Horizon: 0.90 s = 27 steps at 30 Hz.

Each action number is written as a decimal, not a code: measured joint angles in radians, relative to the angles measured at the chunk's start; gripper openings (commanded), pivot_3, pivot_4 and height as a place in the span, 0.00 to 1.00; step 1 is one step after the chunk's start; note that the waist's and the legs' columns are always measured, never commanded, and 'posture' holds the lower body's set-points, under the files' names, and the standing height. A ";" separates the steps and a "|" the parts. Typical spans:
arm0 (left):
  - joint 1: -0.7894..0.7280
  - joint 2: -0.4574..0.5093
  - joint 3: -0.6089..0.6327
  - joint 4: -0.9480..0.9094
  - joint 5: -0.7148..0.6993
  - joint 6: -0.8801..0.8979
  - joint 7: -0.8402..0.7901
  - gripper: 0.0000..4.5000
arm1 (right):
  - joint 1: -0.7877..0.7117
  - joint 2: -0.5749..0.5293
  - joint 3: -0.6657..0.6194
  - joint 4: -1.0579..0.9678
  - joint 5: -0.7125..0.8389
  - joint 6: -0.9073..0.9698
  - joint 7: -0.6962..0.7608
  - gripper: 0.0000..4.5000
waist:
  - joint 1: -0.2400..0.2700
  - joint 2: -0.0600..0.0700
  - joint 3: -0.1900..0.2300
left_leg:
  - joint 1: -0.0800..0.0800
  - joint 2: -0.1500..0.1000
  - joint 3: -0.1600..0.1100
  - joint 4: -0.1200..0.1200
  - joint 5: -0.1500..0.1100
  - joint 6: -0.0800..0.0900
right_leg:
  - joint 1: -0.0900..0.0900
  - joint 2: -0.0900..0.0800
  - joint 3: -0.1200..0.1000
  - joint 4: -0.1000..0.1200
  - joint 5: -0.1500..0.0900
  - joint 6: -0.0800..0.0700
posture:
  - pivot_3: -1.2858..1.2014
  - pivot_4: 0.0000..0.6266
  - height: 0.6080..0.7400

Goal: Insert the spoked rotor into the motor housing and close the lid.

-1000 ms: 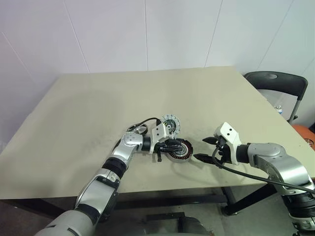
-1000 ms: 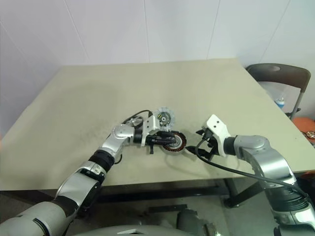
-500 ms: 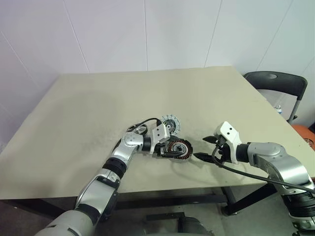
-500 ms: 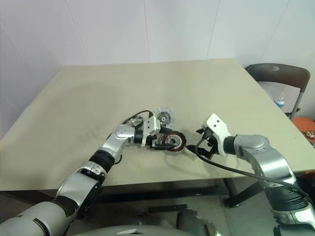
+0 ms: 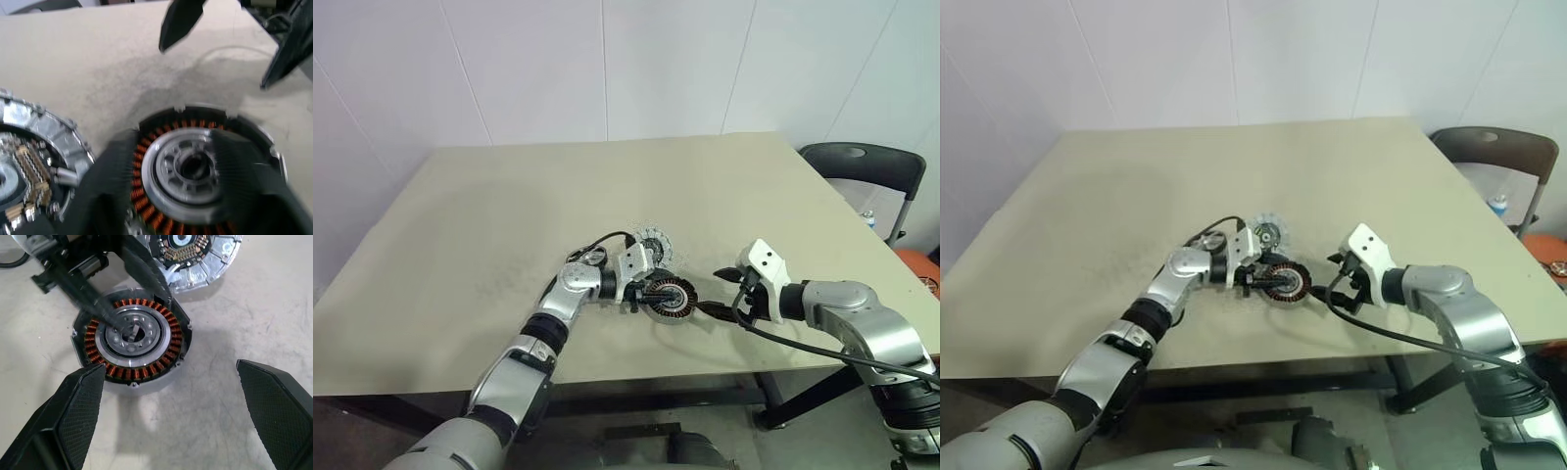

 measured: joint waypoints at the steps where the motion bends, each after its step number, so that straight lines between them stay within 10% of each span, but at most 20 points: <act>1: 0.000 -0.001 0.001 0.000 0.000 0.001 -0.002 0.22 | 0.000 0.000 0.000 0.003 -0.001 0.000 0.000 1.00 | 0.000 0.000 0.000 | 0.000 0.000 0.000 0.000 0.000 0.000 | 0.000 0.000 0.000 0.000 0.000 0.000 | 0.52 0.00 1.00; 4: 0.000 -0.006 0.001 0.000 0.000 0.001 -0.007 0.01 | 0.000 0.000 0.000 0.006 -0.002 -0.001 0.001 1.00 | 0.000 0.000 0.000 | 0.000 0.000 0.000 0.000 0.000 0.000 | 0.000 0.000 0.000 0.000 0.000 0.000 | 0.52 0.00 1.00; 27: 0.041 0.001 -0.045 -0.048 0.020 0.043 -0.064 0.01 | -0.006 0.006 0.000 0.007 -0.007 -0.020 -0.015 1.00 | 0.000 0.000 -0.002 | 0.001 0.000 0.000 0.000 0.000 0.000 | 0.001 0.000 0.000 0.000 0.000 0.000 | 0.52 0.00 1.00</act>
